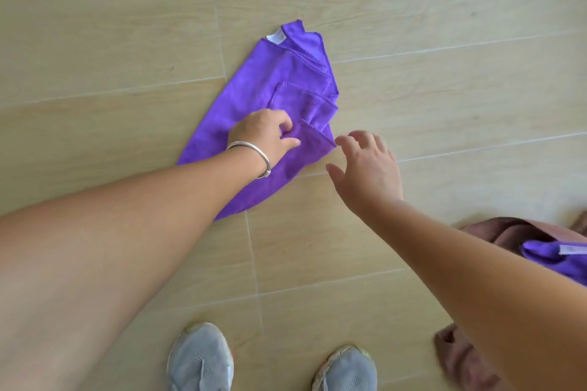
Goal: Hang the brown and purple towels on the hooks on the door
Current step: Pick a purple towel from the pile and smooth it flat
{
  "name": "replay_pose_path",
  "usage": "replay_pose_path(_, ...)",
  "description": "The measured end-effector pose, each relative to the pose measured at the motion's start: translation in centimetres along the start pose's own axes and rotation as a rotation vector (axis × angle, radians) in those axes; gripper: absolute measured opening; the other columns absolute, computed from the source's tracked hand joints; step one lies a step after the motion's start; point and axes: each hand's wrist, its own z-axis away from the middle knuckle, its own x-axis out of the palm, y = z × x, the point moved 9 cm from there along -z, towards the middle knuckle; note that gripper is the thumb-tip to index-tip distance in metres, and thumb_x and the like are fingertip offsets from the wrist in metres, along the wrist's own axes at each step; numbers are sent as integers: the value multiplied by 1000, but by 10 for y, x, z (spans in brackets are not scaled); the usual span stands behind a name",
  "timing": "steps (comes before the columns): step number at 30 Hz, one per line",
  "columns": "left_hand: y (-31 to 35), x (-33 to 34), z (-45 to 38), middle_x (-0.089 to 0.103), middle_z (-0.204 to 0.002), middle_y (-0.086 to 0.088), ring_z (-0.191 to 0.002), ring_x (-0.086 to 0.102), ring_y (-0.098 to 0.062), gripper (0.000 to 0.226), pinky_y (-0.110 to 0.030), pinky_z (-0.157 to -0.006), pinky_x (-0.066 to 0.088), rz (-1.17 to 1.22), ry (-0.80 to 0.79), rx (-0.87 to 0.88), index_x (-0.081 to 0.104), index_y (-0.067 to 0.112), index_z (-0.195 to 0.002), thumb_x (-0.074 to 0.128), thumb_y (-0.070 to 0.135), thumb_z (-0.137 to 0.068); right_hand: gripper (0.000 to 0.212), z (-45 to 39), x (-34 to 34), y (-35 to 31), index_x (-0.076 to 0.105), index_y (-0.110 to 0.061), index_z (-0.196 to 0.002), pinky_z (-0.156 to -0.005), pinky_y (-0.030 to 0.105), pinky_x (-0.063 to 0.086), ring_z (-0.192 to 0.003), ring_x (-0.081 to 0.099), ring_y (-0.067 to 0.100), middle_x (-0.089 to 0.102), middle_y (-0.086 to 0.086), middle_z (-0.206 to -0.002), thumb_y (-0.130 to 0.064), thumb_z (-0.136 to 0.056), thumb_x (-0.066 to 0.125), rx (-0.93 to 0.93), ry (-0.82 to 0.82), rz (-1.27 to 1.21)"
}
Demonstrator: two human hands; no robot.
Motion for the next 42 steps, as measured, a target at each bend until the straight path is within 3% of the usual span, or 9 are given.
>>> replay_pose_path(7, 55, -46, 53, 58, -83, 4, -77, 52, -18, 21, -33, -65, 44, 78, -20, 234, 61, 20, -77, 72, 37, -81, 49, 26, -59, 2, 49, -24, -132, -102, 37, 33, -129, 37, 25, 45, 2, -137, -38, -87, 64, 51, -21, -6)
replay_pose_path(10, 76, -104, 82, 51, -71, 10, -70, 47, -16, 16, -30, -63, 40, 79, -45, 319, 65, 20, -79, 72, 34, -82, 61, 37, -102, -23, 42, -28, -139, -105, 36, 31, -132, 33, 24, 39, 2, -143, -39, -85, 68, 20, -53, -19)
replay_pose_path(15, 109, -237, 111, 61, -82, 1, -74, 54, -19, 12, -35, -72, 46, 95, -78, 440, 75, 18, -96, 69, 22, -86, 73, 31, -201, -93, 33, -31, -145, -110, 35, 27, -138, 23, 22, 29, 3, -150, -38, -83, 71, -83, -80, -35)
replay_pose_path(20, 147, -390, 133, 61, -87, -3, -79, 57, -18, 16, -26, -74, 43, 98, -45, 511, 75, 17, -102, 67, 15, -88, 71, 10, -334, -176, 42, -30, -142, -111, 38, 27, -141, 21, 23, 33, 3, -150, -34, -78, 74, -246, 20, -101)
replay_pose_path(24, 171, -493, 156, 60, -87, -8, -77, 57, -20, 17, -25, -74, 43, 98, 22, 546, 75, 18, -102, 65, 13, -89, 44, 2, -413, -243, 65, -23, -120, -108, 38, 30, -140, 26, 21, 49, -3, -139, -32, -78, 73, -414, 62, -134)
replay_pose_path(30, 167, -609, 184, 60, -86, -4, -72, 53, -14, 22, -12, -67, 39, 236, 315, 463, 73, 23, -94, 60, 7, -89, 20, 1, -471, -271, 72, -20, -95, -99, 33, 34, -127, 39, 19, 64, -8, -116, -31, -88, 57, -335, 89, -33)
replay_pose_path(35, 150, -664, 205, 65, -90, -6, -78, 60, -17, 17, -25, -72, 48, 418, 526, 422, 69, 23, -90, 58, 10, -89, 18, 7, -492, -273, 66, -20, -96, -91, 33, 35, -116, 46, 21, 65, -2, -103, -20, -86, 51, -213, 121, -32)
replay_pose_path(39, 140, -687, 219, 62, -80, 11, -67, 55, 3, 11, -10, -65, 42, 546, 625, 418, 63, 21, -88, 56, 13, -91, 16, 11, -493, -283, 50, -18, -92, -63, 33, 28, -75, 50, 27, 60, -3, -68, -8, -79, 47, -83, 128, -166)
replay_pose_path(42, 123, -706, 223, 61, -76, 13, -64, 54, 5, 9, -10, -64, 42, 546, 702, 389, 62, 19, -89, 55, 14, -92, 22, 11, -485, -295, 45, -19, -95, -64, 33, 28, -67, 51, 29, 67, 1, -73, -3, -80, 45, -82, 149, -185)
